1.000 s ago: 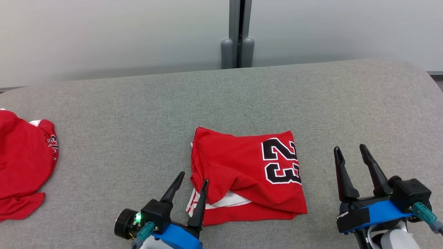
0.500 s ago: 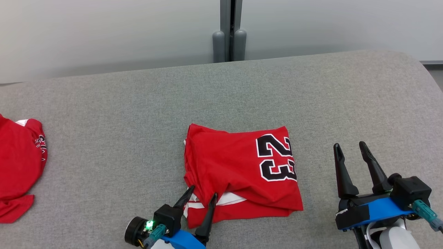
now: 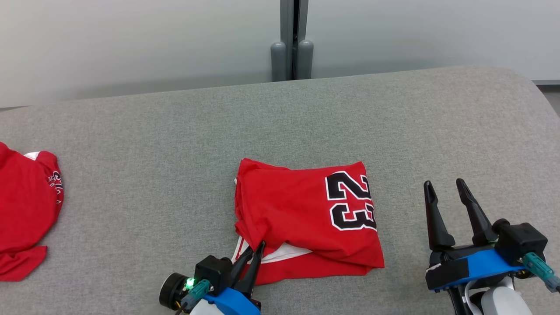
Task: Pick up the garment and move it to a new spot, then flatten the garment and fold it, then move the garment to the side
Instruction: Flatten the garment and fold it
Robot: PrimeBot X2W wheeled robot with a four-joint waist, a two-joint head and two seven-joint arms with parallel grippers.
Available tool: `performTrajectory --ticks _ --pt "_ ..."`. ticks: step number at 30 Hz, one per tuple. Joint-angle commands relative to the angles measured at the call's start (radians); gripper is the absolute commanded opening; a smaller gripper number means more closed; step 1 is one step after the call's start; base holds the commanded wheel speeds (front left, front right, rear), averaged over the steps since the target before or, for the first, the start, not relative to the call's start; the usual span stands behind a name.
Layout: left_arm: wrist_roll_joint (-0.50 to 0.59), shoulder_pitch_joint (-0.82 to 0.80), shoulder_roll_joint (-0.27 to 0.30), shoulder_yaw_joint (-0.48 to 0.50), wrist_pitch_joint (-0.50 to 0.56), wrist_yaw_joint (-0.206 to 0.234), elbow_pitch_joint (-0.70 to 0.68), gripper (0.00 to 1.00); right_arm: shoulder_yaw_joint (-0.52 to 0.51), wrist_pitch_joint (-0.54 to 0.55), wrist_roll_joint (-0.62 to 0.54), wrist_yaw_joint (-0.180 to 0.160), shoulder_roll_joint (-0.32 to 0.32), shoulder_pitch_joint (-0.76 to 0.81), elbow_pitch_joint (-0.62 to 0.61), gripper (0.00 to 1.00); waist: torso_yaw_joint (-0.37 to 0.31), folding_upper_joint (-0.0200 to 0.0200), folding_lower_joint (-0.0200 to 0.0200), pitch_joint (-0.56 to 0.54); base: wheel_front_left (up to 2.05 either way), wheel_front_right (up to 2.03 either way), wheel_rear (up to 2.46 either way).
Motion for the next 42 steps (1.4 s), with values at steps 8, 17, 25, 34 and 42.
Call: performTrajectory --ticks 8,17,25,34,42 --pt "-0.023 0.055 0.059 -0.015 0.017 -0.001 -0.091 0.0 -0.005 -0.003 0.008 0.0 -0.013 0.022 0.014 1.0 0.016 0.0 0.0 -0.019 0.0 0.0 0.0" --pt "-0.059 0.104 0.075 -0.018 0.062 0.004 -0.178 1.0 -0.016 -0.003 0.01 0.0 -0.019 0.034 0.038 1.0 0.018 0.0 0.0 -0.03 0.0 0.0 0.0" --pt "-0.077 0.112 0.087 0.043 0.013 0.043 -0.217 1.0 -0.022 -0.003 0.018 0.0 -0.029 0.033 0.039 1.0 0.022 0.0 0.0 -0.046 0.0 0.0 0.0" --pt "-0.059 0.128 0.124 0.219 -0.002 0.125 -0.339 1.0 -0.026 -0.003 0.004 0.0 -0.026 0.048 0.014 1.0 0.047 0.0 0.0 -0.07 0.0 0.0 0.0" --pt "-0.019 0.171 0.147 0.4 -0.003 0.166 -0.432 1.0 -0.025 -0.003 -0.023 0.0 -0.017 0.06 -0.013 1.0 0.073 0.0 0.0 -0.085 0.0 0.0 0.0"
